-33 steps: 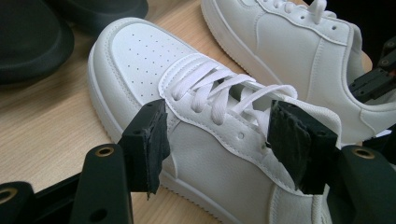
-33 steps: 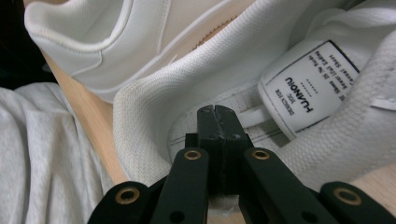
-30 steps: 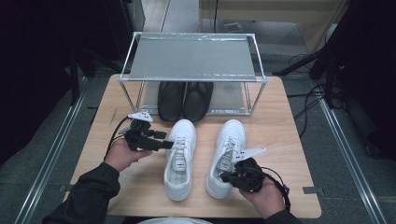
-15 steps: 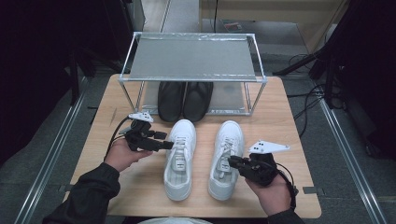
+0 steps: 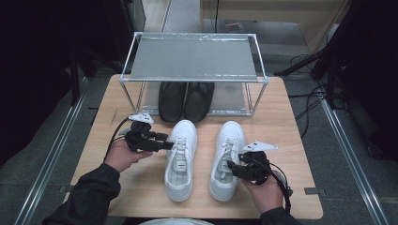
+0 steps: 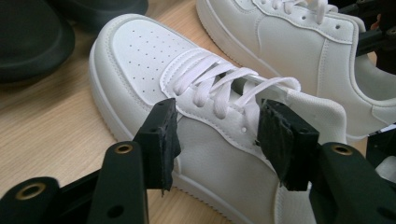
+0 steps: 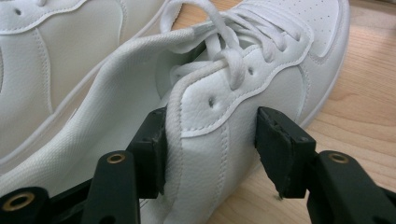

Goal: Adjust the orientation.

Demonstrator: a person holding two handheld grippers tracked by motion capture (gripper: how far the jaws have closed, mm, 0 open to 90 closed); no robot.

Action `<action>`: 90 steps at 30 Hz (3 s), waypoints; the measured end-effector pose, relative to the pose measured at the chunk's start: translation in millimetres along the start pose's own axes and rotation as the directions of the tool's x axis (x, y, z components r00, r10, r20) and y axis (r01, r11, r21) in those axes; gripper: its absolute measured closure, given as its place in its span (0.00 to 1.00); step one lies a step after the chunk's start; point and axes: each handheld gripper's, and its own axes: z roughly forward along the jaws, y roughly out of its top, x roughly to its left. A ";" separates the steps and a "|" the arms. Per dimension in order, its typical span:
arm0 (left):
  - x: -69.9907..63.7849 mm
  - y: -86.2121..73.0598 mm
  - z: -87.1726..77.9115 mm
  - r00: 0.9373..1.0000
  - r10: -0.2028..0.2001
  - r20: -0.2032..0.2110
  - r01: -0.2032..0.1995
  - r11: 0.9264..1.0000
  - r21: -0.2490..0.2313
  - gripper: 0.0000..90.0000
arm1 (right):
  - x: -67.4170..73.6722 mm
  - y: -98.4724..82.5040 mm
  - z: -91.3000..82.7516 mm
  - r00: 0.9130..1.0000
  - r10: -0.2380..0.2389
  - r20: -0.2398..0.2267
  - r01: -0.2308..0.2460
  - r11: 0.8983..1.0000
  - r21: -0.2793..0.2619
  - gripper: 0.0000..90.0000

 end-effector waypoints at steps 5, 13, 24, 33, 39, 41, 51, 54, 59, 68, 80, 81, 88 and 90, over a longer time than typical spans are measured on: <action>-0.1 -3.4 -3.1 1.000 0.018 -0.015 -0.018 1.000 -0.009 0.64 | -3.9 0.8 1.4 1.000 -0.001 -0.023 0.001 1.000 0.006 0.59; -0.1 -10.1 -6.6 1.000 0.006 -0.019 -0.007 1.000 -0.004 0.70 | -9.3 5.6 0.4 0.998 0.011 -0.059 -0.010 1.000 0.024 0.71; 3.3 -21.5 -4.3 1.000 -0.026 0.011 0.026 1.000 0.009 0.78 | -9.0 14.4 0.5 0.999 -0.022 -0.026 0.023 1.000 0.015 0.91; 4.1 -27.4 0.7 1.000 -0.028 0.013 0.027 0.997 0.071 0.86 | 5.0 19.9 8.1 0.998 -0.055 -0.040 0.055 0.998 0.011 0.92; 1.2 -30.2 8.6 0.999 -0.031 0.036 0.027 0.993 0.111 0.87 | 6.0 21.6 9.3 0.997 -0.050 -0.056 0.051 0.999 0.010 0.91; -2.9 -30.3 13.7 0.999 -0.021 0.035 0.017 0.992 0.127 0.88 | 9.9 22.2 11.9 0.995 -0.062 -0.075 0.063 0.998 0.014 0.91; -6.1 -30.0 17.7 0.998 -0.041 0.050 0.035 0.991 0.129 0.96 | 10.0 22.8 12.9 0.993 -0.075 -0.092 0.077 0.997 0.018 0.90; -7.7 -29.5 19.9 0.997 -0.049 0.065 0.040 0.990 0.134 0.97 | 9.4 22.9 13.2 0.992 -0.080 -0.100 0.082 0.996 0.017 0.89; -18.7 -27.4 29.2 0.994 -0.016 0.105 0.000 0.989 0.150 0.96 | 8.2 23.0 13.1 0.991 -0.078 -0.108 0.081 0.997 0.018 0.89; -31.9 -24.7 40.2 0.993 0.021 0.120 -0.041 0.986 0.163 0.96 | 2.3 24.8 14.9 0.992 -0.075 -0.100 0.075 0.997 0.000 0.89; -40.5 -22.3 45.8 0.988 0.047 0.149 -0.072 0.983 0.167 0.94 | -15.4 31.7 19.5 0.991 -0.076 -0.113 0.074 0.997 -0.021 0.86; -40.2 -22.4 44.9 0.987 0.042 0.157 -0.068 0.984 0.168 0.94 | -15.3 31.7 19.1 0.991 -0.083 -0.109 0.081 0.996 -0.023 0.84; -41.2 -21.4 36.6 0.981 0.043 0.187 -0.072 0.986 0.153 0.85 | -13.8 32.3 10.6 0.990 -0.074 -0.118 0.067 0.996 -0.059 0.72; -41.9 -20.8 33.8 0.981 0.054 0.185 -0.083 0.985 0.152 0.83 | -12.1 32.1 7.9 0.991 -0.064 -0.117 0.056 0.996 -0.069 0.71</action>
